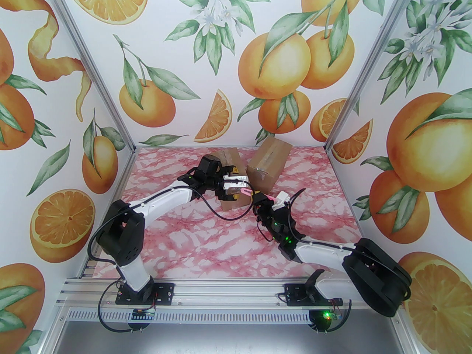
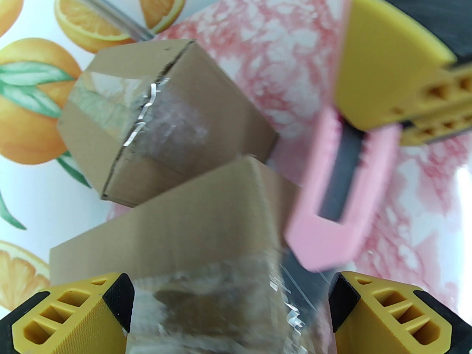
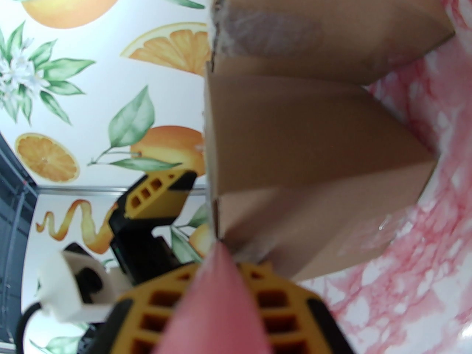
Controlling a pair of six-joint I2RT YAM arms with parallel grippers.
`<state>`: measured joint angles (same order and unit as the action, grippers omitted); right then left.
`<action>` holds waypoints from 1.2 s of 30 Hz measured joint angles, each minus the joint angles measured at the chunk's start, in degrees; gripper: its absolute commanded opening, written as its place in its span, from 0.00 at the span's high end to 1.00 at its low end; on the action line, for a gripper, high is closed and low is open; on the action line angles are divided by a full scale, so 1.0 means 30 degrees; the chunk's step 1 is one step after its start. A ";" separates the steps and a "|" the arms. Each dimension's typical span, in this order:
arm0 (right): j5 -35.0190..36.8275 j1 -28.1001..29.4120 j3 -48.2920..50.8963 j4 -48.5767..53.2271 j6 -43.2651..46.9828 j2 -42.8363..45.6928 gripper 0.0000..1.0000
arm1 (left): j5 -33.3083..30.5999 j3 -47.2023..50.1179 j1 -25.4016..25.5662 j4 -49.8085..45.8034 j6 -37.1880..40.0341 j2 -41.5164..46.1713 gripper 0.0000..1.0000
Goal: Unpack the express box
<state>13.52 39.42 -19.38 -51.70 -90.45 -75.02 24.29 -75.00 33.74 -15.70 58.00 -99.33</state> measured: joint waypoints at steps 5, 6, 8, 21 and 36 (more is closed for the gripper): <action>-0.0007 -0.0073 0.0102 0.0823 0.0029 0.0780 1.00 | 0.1042 0.0350 -0.0903 -0.2084 0.1574 0.2055 0.08; -0.0007 -0.0131 0.0102 0.1027 0.0087 0.0918 1.00 | 0.1166 0.0459 -0.1151 -0.2426 0.2033 0.2572 0.08; -0.0022 -0.0233 0.0102 0.1282 0.0146 0.1144 1.00 | 0.1399 0.0466 -0.1508 -0.2907 0.2885 0.3147 0.09; -0.0211 -0.0590 0.0102 0.2973 0.0568 0.2353 1.00 | 0.0860 0.0495 -0.1443 -0.2856 0.8284 0.1319 0.14; 0.1902 -0.1027 -0.0168 0.4073 0.0947 0.2871 1.00 | 0.0714 -0.2004 -0.0299 -0.3169 0.9071 -0.1341 0.44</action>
<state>19.22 36.34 -19.88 -39.48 -87.61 -66.41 26.44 -81.01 32.84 -25.21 85.21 -103.35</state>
